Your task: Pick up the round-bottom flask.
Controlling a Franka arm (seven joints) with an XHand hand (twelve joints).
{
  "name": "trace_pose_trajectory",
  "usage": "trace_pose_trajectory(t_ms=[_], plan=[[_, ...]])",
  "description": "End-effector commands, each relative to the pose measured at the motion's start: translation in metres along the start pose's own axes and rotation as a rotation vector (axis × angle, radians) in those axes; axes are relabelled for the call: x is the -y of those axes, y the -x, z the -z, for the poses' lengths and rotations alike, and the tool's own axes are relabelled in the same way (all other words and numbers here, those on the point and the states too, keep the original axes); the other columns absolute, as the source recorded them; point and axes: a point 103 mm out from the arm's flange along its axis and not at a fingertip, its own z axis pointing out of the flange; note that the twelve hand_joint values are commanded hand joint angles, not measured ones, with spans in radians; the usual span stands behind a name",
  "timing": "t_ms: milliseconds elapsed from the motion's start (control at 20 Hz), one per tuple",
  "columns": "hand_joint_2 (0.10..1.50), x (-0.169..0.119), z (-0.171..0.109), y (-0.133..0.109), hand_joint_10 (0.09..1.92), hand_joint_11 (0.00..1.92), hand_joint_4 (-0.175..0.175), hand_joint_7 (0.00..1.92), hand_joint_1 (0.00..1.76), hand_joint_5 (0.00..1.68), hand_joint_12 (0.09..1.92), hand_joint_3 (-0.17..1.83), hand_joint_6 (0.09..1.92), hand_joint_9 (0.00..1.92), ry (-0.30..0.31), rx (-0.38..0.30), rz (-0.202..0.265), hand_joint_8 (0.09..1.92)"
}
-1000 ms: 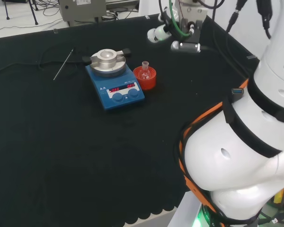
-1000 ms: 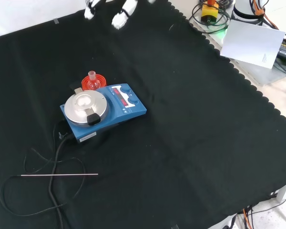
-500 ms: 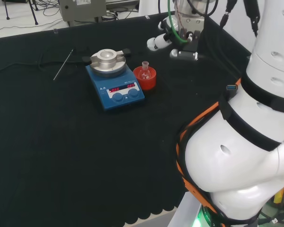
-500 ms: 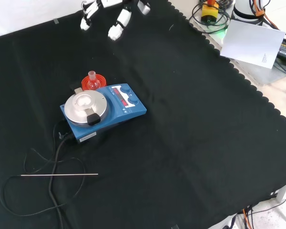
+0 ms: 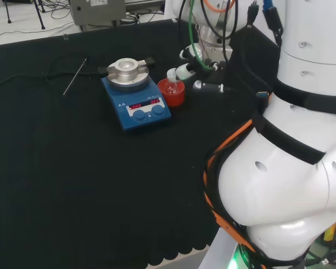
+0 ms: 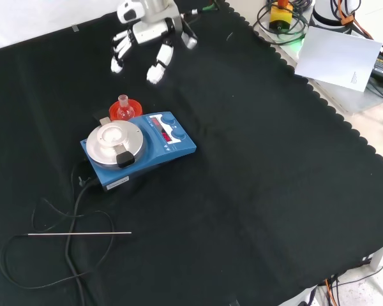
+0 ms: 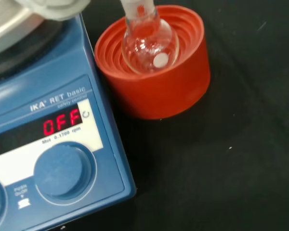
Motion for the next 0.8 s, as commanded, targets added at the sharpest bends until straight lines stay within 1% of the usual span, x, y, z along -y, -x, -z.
trace_pose_trajectory(t_ms=[50, 150, 300, 400, 600, 800], plan=[[0.78, -0.014, -0.018, -0.006, 0.67, 0.02, -0.049, 0.28, 0.72, 0.56, 1.36, 0.27, 0.09, 0.45, 0.013, -0.016, 0.013, 0.63], [0.77, -0.02, -0.025, -0.004, 0.66, 0.01, -0.049, 0.28, 0.72, 0.56, 1.36, 0.29, 0.09, 0.45, -0.005, -0.039, 0.007, 0.63], [0.75, -0.025, -0.033, -0.006, 0.66, 0.0, -0.047, 0.27, 0.76, 0.56, 1.36, 0.3, 0.09, 0.44, -0.007, -0.042, 0.004, 0.63], [0.72, -0.028, -0.037, -0.007, 0.66, 0.0, -0.046, 0.27, 0.78, 0.56, 1.36, 0.37, 0.09, 0.44, -0.007, -0.05, -0.003, 0.63], [0.69, -0.034, -0.043, -0.006, 0.66, 0.0, -0.044, 0.27, 0.8, 0.56, 1.36, 0.43, 0.09, 0.44, -0.003, -0.066, -0.004, 0.63], [0.68, -0.038, -0.047, -0.006, 0.66, 0.0, -0.04, 0.27, 0.82, 0.57, 1.36, 0.44, 0.09, 0.44, 0.019, -0.082, -0.008, 0.63]])
